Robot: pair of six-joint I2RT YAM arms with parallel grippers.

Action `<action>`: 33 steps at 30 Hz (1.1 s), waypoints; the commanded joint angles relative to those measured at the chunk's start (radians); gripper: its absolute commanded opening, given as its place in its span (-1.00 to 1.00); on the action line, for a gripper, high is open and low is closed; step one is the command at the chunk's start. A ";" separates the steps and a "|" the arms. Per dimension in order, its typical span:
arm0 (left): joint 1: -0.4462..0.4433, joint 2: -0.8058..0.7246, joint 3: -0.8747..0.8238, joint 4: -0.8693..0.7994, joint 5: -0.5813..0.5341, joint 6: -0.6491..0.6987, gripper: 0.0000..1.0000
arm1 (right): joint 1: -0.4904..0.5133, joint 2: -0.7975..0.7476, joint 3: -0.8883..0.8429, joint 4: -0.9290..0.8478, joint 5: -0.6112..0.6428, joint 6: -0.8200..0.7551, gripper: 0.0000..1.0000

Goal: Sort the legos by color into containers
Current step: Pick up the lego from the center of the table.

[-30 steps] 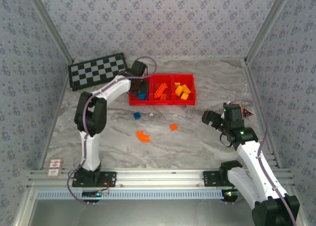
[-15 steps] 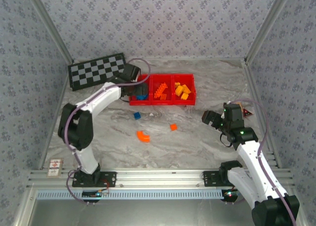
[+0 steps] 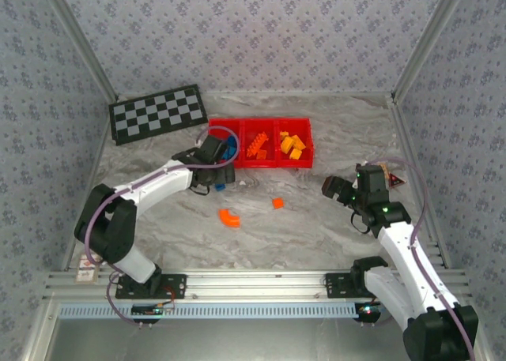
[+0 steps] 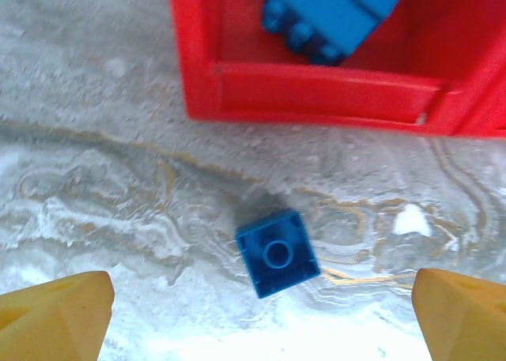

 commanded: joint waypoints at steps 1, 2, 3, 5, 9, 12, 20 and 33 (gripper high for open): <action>-0.003 0.016 -0.022 0.025 -0.042 -0.138 0.92 | 0.010 -0.003 -0.016 0.001 -0.004 0.007 0.99; -0.006 0.024 -0.029 0.034 -0.045 -0.155 0.90 | 0.010 -0.007 -0.017 -0.001 -0.003 0.006 0.99; -0.008 0.034 -0.034 0.044 -0.045 -0.168 0.88 | 0.011 -0.010 -0.019 -0.004 0.000 0.005 0.99; -0.012 0.053 -0.040 0.066 -0.042 -0.183 0.82 | 0.011 -0.020 -0.024 -0.007 0.003 0.005 0.99; -0.021 0.104 -0.036 0.103 -0.013 -0.192 0.74 | 0.011 -0.029 -0.033 -0.006 0.004 0.006 0.99; -0.029 0.131 -0.028 0.106 -0.018 -0.201 0.73 | 0.009 -0.029 -0.036 -0.006 0.003 0.007 0.99; -0.029 0.171 -0.013 0.115 -0.034 -0.211 0.51 | 0.009 -0.029 -0.033 -0.006 0.005 0.006 0.99; -0.028 0.217 0.004 0.124 -0.032 -0.201 -0.04 | 0.008 -0.030 -0.035 -0.010 0.007 0.007 0.99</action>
